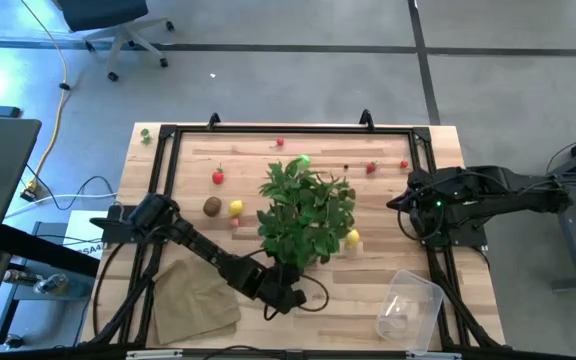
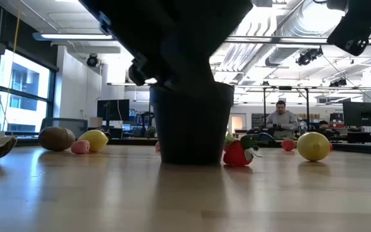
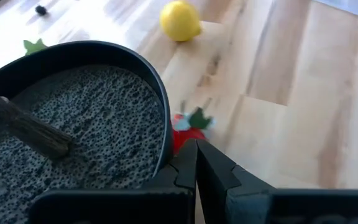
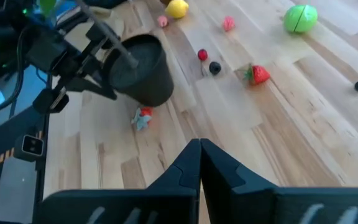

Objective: Pick and placing Produce into tupperware
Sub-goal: Move the plant from the center of the table to the top right of the table

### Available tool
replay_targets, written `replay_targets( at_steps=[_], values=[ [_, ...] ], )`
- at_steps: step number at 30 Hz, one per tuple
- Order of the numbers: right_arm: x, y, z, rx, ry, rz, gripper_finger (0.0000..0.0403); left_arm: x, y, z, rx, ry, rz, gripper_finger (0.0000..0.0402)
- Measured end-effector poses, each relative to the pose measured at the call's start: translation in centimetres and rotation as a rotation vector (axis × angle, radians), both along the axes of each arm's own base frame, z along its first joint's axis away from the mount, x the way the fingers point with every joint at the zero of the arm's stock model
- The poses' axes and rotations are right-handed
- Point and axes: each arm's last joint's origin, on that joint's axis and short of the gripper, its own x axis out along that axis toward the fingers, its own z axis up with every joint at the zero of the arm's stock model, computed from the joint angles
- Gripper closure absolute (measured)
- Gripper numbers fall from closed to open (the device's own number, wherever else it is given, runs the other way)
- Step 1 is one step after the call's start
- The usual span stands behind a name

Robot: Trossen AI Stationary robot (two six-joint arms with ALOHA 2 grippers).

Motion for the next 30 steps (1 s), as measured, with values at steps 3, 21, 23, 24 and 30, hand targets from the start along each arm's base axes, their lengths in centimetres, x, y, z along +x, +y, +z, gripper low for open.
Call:
replay_targets(
  at_steps=[3, 21, 23, 24, 30],
  values=[
    [0.3, 0.0, -0.1, 0.002, 0.019, 0.005, 0.0403, 0.3, 1.0, 0.0, 0.0, 0.001, 0.025, 0.0401],
    [1.0, 0.1, -0.4, -0.006, 0.054, 0.029, 0.0403, 1.0, 6.7, -0.3, -0.007, 0.088, 0.142, 0.0401],
    [1.0, 0.1, -0.4, -0.006, 0.053, 0.029, 0.0403, 1.1, 7.6, -0.4, -0.021, 0.108, 0.154, 0.0401],
    [1.0, 0.1, -0.4, -0.006, 0.053, 0.029, 0.0403, 1.1, 8.0, -0.5, -0.027, 0.116, 0.158, 0.0401],
    [1.0, 0.1, -0.3, -0.005, 0.046, 0.029, 0.0403, 1.4, 10.9, -0.6, -0.045, 0.173, 0.153, 0.0401]
  ],
)
